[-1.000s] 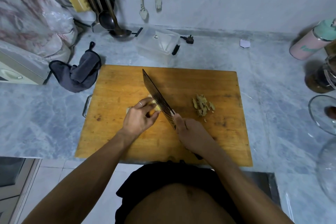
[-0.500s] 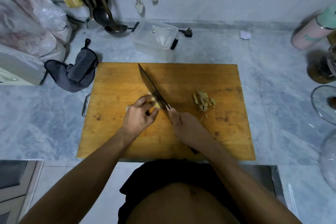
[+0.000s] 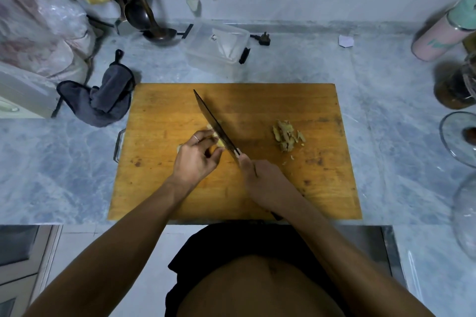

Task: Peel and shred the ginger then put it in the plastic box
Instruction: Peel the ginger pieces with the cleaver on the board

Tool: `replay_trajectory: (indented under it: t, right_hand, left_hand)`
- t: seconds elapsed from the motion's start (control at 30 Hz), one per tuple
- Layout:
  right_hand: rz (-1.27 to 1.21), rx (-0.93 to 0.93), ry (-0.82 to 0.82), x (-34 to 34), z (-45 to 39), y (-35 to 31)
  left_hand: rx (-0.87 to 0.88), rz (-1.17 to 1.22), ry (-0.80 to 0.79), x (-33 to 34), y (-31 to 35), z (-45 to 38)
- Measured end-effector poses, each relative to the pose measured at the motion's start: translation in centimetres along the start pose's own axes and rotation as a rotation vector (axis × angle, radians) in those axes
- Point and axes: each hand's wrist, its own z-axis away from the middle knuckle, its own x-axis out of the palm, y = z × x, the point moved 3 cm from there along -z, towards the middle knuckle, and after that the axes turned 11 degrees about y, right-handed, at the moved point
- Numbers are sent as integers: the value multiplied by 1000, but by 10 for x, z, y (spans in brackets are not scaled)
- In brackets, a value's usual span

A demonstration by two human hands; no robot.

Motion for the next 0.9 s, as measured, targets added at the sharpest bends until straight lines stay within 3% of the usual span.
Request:
replay_trajectory:
  t: [0.9]
  right_hand:
    - [-25, 56, 9, 28, -20, 15]
  left_hand:
    - [-27, -9, -13, -1, 1, -1]
